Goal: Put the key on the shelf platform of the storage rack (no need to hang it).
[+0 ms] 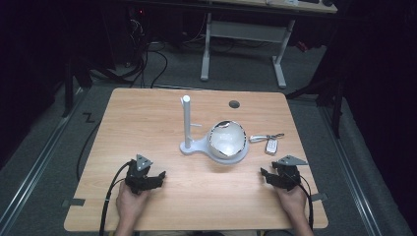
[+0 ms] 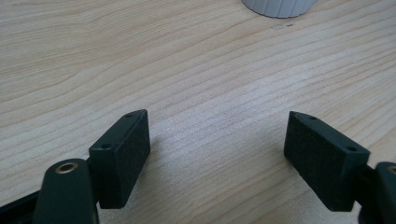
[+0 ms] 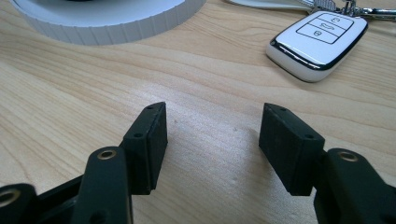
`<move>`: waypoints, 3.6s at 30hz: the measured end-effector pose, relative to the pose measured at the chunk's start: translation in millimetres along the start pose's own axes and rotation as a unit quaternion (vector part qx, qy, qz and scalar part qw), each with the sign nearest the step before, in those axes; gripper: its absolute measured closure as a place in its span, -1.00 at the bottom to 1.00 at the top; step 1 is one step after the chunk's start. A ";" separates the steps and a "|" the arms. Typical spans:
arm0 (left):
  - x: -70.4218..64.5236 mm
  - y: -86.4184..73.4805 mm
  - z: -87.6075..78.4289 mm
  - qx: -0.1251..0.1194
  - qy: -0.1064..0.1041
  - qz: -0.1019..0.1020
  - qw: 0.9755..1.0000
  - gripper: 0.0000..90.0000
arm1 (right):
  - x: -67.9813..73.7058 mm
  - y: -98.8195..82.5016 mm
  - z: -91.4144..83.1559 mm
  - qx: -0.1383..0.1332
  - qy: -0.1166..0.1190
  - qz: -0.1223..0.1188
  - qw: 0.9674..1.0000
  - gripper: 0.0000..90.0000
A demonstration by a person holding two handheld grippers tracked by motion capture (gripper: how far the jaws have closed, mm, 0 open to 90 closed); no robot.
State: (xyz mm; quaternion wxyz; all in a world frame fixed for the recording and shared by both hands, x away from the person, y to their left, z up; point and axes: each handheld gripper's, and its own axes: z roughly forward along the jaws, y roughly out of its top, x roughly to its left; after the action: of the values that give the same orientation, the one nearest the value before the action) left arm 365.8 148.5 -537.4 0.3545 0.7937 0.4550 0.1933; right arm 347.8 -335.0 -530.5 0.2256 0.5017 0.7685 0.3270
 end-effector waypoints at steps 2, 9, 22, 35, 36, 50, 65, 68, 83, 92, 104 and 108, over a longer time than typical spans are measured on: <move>0.0 0.0 0.0 0.000 0.000 0.000 1.000 -0.49 | -0.1 0.0 0.1 0.000 0.000 0.000 1.000 -0.06; 0.1 0.0 0.0 0.000 0.000 0.000 1.000 -0.49 | -0.3 0.1 0.3 0.001 -0.004 0.002 1.000 -0.14; -0.1 0.1 0.0 0.000 0.000 0.000 1.000 -0.49 | -0.7 0.2 0.5 0.003 -0.009 0.007 1.000 -0.21; 0.0 0.1 0.0 0.000 0.000 0.001 1.000 -0.49 | -0.9 0.1 0.4 0.002 -0.008 0.005 1.000 -0.18; 0.0 0.1 0.0 0.000 0.000 0.001 1.000 -0.49 | -0.7 0.1 0.4 0.002 -0.008 0.006 1.000 -0.18; 0.0 0.1 0.0 0.000 0.000 0.000 1.000 -0.49 | -2.7 2.0 -1.5 0.008 -0.013 0.015 1.000 -0.12; 0.0 0.1 0.0 0.000 0.000 0.000 1.000 -0.49 | -10.3 15.0 -16.5 -0.017 -0.038 0.042 0.998 -0.09; 0.1 0.1 0.0 0.000 0.000 0.000 1.000 -0.49 | -11.8 19.3 -17.7 -0.016 -0.039 0.042 0.998 -0.08; 0.1 0.1 -0.1 0.000 -0.001 0.000 1.000 -0.49 | -20.6 44.6 -16.9 -0.019 -0.041 0.053 0.998 -0.09; 0.2 0.1 0.0 0.000 -0.001 0.000 1.000 -0.49 | -28.3 56.5 -6.4 -0.018 -0.051 0.072 0.996 -0.11; 0.1 0.1 0.0 0.000 -0.001 0.000 1.000 -0.49 | -35.2 71.4 7.8 -0.005 -0.061 0.082 0.995 -0.16; 0.1 0.1 -0.1 0.000 -0.001 0.000 1.000 -0.49 | -38.9 75.8 16.8 0.002 -0.066 0.093 0.993 -0.19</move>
State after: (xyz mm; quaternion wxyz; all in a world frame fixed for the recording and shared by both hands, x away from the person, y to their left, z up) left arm 365.9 148.6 -537.3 0.3546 0.7940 0.4548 0.1925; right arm 421.8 -344.6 -486.0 0.2437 0.5920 0.7026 0.3107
